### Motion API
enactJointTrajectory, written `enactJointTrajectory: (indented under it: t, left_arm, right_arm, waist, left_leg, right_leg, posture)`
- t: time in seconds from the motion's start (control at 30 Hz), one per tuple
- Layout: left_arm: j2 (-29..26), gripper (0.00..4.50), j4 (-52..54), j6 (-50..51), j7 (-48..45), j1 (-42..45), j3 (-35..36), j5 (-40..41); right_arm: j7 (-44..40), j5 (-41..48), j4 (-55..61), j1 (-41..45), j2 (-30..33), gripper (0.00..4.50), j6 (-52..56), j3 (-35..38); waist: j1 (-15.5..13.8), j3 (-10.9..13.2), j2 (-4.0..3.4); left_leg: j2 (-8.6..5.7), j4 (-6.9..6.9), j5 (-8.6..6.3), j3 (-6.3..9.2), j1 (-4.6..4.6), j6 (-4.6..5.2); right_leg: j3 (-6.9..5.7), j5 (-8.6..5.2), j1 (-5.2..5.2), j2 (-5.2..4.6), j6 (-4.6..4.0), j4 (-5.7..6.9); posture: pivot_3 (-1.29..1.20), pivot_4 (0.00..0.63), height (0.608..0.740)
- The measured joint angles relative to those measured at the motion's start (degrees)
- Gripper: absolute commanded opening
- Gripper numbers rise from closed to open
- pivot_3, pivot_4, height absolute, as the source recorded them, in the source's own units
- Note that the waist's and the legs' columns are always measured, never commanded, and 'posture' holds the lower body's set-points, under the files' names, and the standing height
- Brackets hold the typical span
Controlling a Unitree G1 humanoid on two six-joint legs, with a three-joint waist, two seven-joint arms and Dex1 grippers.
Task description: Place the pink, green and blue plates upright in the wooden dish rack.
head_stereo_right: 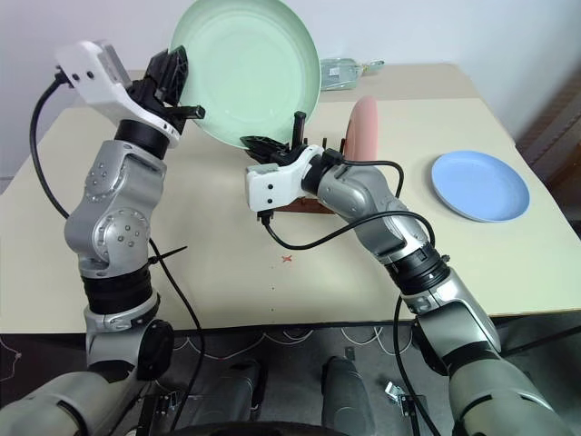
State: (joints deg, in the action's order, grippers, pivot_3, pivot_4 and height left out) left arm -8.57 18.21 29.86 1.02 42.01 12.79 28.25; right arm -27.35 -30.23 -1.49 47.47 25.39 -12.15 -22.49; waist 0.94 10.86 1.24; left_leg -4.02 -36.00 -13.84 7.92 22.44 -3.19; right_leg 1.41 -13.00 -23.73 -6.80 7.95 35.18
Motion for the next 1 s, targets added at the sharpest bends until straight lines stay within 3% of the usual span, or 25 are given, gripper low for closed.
enactJointTrajectory:
  t: [0.1, 0.3, 0.43, 0.5, 0.63, 0.8, 1.0]
  left_arm:
    - [0.01, 4.00, -0.10, 0.02, 0.93, 0.01, 1.38, 0.65]
    - [-5.30, 4.00, -4.84, -3.98, 4.88, 1.13, 10.11, -0.58]
    - [-13.56, 4.00, -10.09, -7.15, 2.98, -2.42, 14.08, -4.03]
    - [-14.91, 4.00, -12.08, -7.75, 1.20, -5.04, 14.80, -4.24]
    - [-16.86, 4.00, -12.82, -7.55, -6.36, -11.27, 12.26, -3.74]
    - [-18.68, 4.00, -9.89, -6.17, -20.61, -22.73, 3.95, -2.10]
    - [-21.07, 4.00, -3.81, -3.49, -32.52, -32.05, -1.55, 1.28]
  right_arm:
    - [0.00, -0.03, 0.00, -0.02, -0.12, 0.00, 0.09, 0.02]
    - [0.00, 2.07, 0.09, -0.36, -2.13, 0.00, 1.85, 1.50]
    - [-1.07, 12.44, 2.97, -1.51, -8.57, 0.00, 8.34, 6.62]
    - [-2.05, 19.13, 5.91, -1.52, -12.25, 0.00, 13.10, 9.19]
    - [-3.79, 34.34, 13.24, -1.53, -17.58, 0.00, 24.48, 14.40]
    - [-1.37, 55.07, 20.51, -2.66, -19.89, 0.00, 43.59, 24.46]
    - [8.91, 67.85, 23.01, -6.33, -22.38, 0.00, 57.50, 31.79]
  waist:
    - [0.10, 0.00, 0.00]
    - [0.34, 0.00, 0.00]
    - [0.23, 0.00, -0.01]
    - [0.05, 0.00, -0.01]
    - [-0.34, -0.02, 0.02]
    - [0.11, -0.01, -0.02]
    - [0.43, 0.00, -0.13]
  left_leg:
    - [0.00, 0.00, 0.00, 0.00, 0.00, 0.00]
    - [0.02, 0.03, 0.00, -0.01, -0.02, -0.01]
    - [0.02, 0.05, 0.01, 0.03, -0.02, -0.01]
    - [0.01, 0.04, 0.00, 0.08, -0.02, 0.00]
    - [-0.01, 0.00, -0.08, 0.14, -0.01, 0.14]
    - [0.04, 0.11, -0.14, 0.13, -0.03, 0.25]
    - [0.12, 0.42, -0.06, 0.00, 0.01, 0.12]
  right_leg:
    - [0.00, 0.00, 0.00, 0.00, 0.00, 0.00]
    - [0.01, 0.00, -0.03, 0.02, 0.00, 0.02]
    - [0.01, 0.00, -0.03, 0.04, -0.01, 0.03]
    - [0.00, 0.00, -0.02, 0.04, -0.01, 0.04]
    - [-0.03, 0.01, 0.05, 0.02, -0.01, 0.03]
    - [-0.01, 0.04, -0.08, 0.03, -0.09, 0.11]
    - [0.06, 0.11, -0.49, 0.05, -0.22, 0.32]
  posture:
    - [0.00, 0.150, 0.740]
    - [0.00, 0.150, 0.740]
    - [0.00, 0.150, 0.740]
    - [0.00, 0.150, 0.740]
    - [0.00, 0.150, 0.740]
    - [0.00, 0.150, 0.740]
    - [0.00, 0.150, 0.740]
